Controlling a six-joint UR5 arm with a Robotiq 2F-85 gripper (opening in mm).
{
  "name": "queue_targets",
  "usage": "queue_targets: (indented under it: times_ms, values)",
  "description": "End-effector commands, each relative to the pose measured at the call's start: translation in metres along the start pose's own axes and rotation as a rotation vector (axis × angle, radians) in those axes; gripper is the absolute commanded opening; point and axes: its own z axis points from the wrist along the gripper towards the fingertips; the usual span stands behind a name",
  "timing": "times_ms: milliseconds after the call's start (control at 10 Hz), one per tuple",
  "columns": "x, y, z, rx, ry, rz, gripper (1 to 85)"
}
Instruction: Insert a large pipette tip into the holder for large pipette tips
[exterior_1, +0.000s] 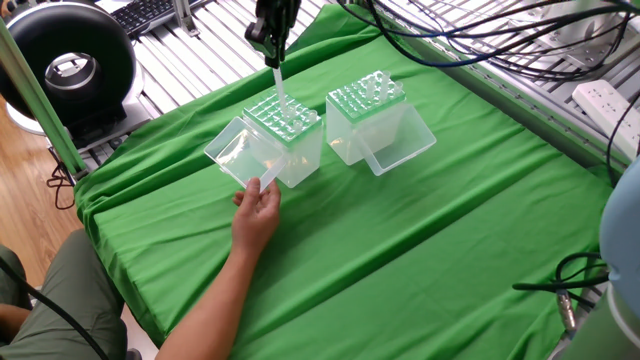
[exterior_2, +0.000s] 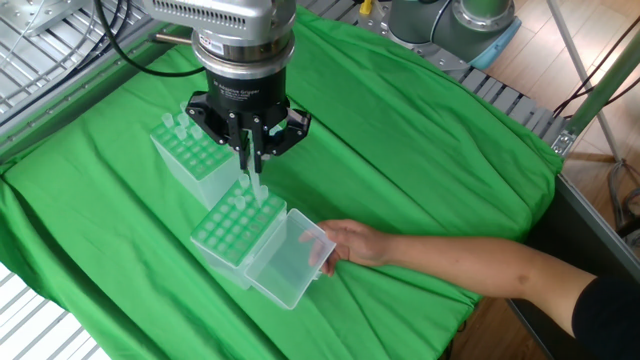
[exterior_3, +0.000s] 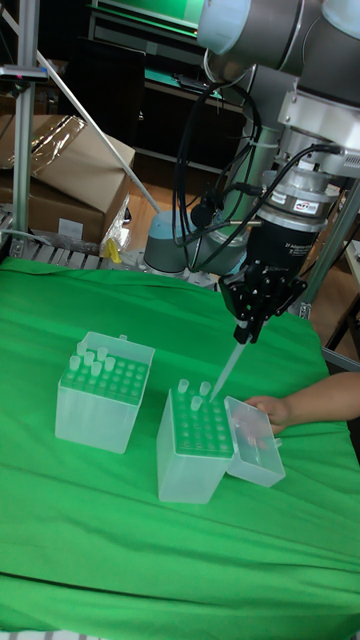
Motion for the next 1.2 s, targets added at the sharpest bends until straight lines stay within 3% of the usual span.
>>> queue_targets:
  times_ms: [0,200,600,1100]
  values:
    - [0.0,0.004,-0.006,-0.006,0.009,0.003,1.0]
    - [0.002,0.003,-0.02,0.014,0.037,0.0,1.0]
    - [-0.012,0.005,-0.033,0.001,0.019,0.061,1.0]
    - [-0.023,-0.001,-0.029,-0.005,-0.007,0.01,1.0]
